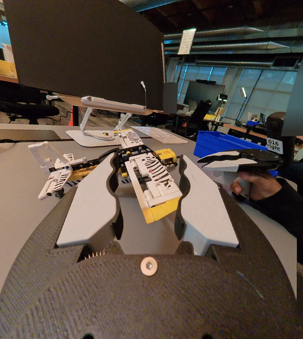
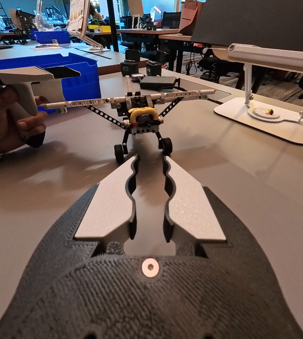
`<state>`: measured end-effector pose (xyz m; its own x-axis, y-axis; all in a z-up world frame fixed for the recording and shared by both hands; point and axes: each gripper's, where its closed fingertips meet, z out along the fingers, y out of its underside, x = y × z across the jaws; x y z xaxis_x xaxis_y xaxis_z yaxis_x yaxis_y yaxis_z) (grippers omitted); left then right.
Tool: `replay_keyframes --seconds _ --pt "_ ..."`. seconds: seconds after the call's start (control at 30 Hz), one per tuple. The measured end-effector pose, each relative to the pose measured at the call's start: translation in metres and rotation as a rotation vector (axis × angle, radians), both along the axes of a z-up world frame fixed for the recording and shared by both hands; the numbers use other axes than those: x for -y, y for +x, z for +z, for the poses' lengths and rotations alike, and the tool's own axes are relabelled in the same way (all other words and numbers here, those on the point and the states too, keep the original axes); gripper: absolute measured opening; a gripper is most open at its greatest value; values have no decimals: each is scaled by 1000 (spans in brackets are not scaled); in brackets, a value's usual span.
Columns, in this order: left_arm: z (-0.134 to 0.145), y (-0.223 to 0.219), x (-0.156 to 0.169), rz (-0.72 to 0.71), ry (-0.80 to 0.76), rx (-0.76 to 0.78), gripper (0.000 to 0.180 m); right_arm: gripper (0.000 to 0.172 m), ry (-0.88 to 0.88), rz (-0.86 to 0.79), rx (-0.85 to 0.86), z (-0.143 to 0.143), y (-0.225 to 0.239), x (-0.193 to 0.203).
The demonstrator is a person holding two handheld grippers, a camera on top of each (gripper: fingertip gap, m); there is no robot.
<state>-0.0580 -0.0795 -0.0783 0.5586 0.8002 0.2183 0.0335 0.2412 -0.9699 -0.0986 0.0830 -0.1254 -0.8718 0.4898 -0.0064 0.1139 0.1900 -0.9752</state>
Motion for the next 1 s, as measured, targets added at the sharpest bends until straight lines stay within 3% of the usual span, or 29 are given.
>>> replay_keyframes --seconds 0.2,0.37,0.47,0.57,0.63,0.7,0.8,1.0 --pt "0 0 0 6 -5 -1 64 33 5 7 0 -1 1 3" --pt "22 -10 3 14 -56 -26 64 57 -23 59 41 15 -3 25" --pt "32 -26 -17 -131 -217 49 67 64 56 107 31 24 -13 45" --pt "9 -33 -48 -406 -482 200 84 63 179 172 48 20 -24 65" --pt "-9 -58 -48 -382 -665 217 90 60 247 202 83 12 -29 72" --pt "-20 -78 -53 -368 -748 213 90 56 265 231 105 7 -28 78" --pt "-19 -87 -69 -433 -662 228 89 46 268 234 86 2 -27 78" --pt "-23 -89 -60 -465 -602 246 74 41 205 238 21 8 -29 79"
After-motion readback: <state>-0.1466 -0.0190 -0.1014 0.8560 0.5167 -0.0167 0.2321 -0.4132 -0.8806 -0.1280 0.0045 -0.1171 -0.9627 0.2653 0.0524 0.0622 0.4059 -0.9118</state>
